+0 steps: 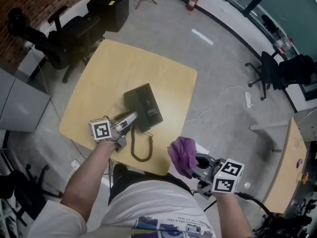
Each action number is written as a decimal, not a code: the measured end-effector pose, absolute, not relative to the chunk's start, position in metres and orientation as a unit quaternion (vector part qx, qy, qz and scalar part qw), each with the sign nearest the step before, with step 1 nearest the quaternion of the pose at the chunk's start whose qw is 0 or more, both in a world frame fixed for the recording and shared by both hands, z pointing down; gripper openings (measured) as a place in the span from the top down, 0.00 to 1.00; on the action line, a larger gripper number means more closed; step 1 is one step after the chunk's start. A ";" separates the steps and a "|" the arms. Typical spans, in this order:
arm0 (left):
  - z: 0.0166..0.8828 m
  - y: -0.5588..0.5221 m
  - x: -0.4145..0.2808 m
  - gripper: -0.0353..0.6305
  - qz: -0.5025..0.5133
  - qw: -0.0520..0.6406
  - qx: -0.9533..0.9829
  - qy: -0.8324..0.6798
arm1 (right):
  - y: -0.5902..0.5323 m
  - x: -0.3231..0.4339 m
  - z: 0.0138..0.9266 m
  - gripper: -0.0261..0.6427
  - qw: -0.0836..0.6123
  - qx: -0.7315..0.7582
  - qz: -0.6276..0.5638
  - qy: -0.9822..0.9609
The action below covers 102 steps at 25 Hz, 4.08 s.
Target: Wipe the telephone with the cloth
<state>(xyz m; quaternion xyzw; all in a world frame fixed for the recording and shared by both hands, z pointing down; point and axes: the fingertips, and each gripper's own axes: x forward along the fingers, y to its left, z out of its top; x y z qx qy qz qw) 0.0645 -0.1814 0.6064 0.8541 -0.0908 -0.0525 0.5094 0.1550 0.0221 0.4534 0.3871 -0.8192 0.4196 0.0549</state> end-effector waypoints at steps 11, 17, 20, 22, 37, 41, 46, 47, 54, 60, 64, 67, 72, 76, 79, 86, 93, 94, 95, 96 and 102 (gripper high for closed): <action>0.626 -0.188 0.064 0.83 -0.030 0.507 0.853 -0.120 | 0.013 0.160 0.454 0.90 0.075 0.369 0.414 -0.828; 0.636 -0.192 0.059 0.83 -0.026 0.514 0.847 -0.135 | 0.009 0.157 0.457 0.90 0.076 0.364 0.416 -0.830; 0.633 -0.193 0.059 0.83 -0.027 0.517 0.845 -0.137 | 0.006 0.157 0.458 0.90 0.074 0.366 0.416 -0.829; 0.630 -0.192 0.061 0.83 -0.020 0.517 0.845 -0.139 | 0.004 0.157 0.458 0.90 0.072 0.366 0.415 -0.830; 0.643 -0.193 0.057 0.75 0.077 0.488 0.848 -0.188 | -0.004 0.148 0.457 0.90 0.073 0.358 0.396 -0.842; 0.639 -0.196 0.051 0.70 0.076 0.483 0.845 -0.215 | -0.002 0.149 0.459 0.90 0.082 0.353 0.385 -0.848; 0.629 -0.190 0.030 0.65 0.095 0.456 0.846 -0.260 | 0.002 0.150 0.464 0.90 0.107 0.341 0.356 -0.864; 0.625 -0.188 0.023 0.65 0.099 0.448 0.847 -0.269 | 0.002 0.151 0.464 0.90 0.111 0.340 0.348 -0.867; 0.581 -0.136 -0.014 0.68 0.107 0.413 0.851 -0.306 | 0.004 0.153 0.468 0.90 0.130 0.318 0.292 -0.892; 0.531 -0.070 -0.015 0.82 0.110 0.380 0.872 -0.287 | 0.005 0.138 0.477 0.90 0.149 0.287 0.250 -0.913; 0.515 -0.034 -0.008 0.94 0.126 0.361 0.887 -0.258 | 0.008 0.127 0.477 0.90 0.148 0.297 0.230 -0.915; 0.506 -0.021 -0.005 0.94 0.117 0.350 0.898 -0.240 | 0.014 0.117 0.476 0.90 0.157 0.310 0.218 -0.912; 0.482 0.008 0.007 0.94 0.094 0.334 0.920 -0.182 | 0.033 0.105 0.470 0.90 0.158 0.327 0.215 -0.906; 0.462 0.044 0.000 0.94 0.082 0.318 0.936 -0.129 | 0.054 0.087 0.462 0.90 0.171 0.349 0.199 -0.899; 0.450 0.072 -0.016 0.94 0.069 0.313 0.941 -0.111 | 0.079 0.073 0.456 0.90 0.182 0.372 0.184 -0.892; 0.446 0.138 -0.071 0.94 0.064 0.322 0.942 -0.067 | 0.147 0.019 0.451 0.90 0.187 0.417 0.186 -0.870; 0.442 0.178 -0.098 0.94 0.089 0.281 0.954 -0.056 | 0.193 -0.023 0.451 0.90 0.190 0.402 0.180 -0.877; 0.441 0.182 -0.099 0.94 0.086 0.281 0.954 -0.062 | 0.198 -0.025 0.450 0.90 0.189 0.398 0.176 -0.880; 0.440 0.186 -0.098 0.94 0.083 0.281 0.954 -0.068 | 0.203 -0.026 0.450 0.89 0.190 0.395 0.171 -0.883; 0.440 0.190 -0.097 0.94 0.082 0.282 0.953 -0.073 | 0.207 -0.027 0.449 0.90 0.190 0.392 0.164 -0.885; 0.435 0.226 -0.078 0.94 0.075 0.284 0.952 -0.090 | 0.245 -0.016 0.435 0.90 0.186 0.374 0.146 -0.897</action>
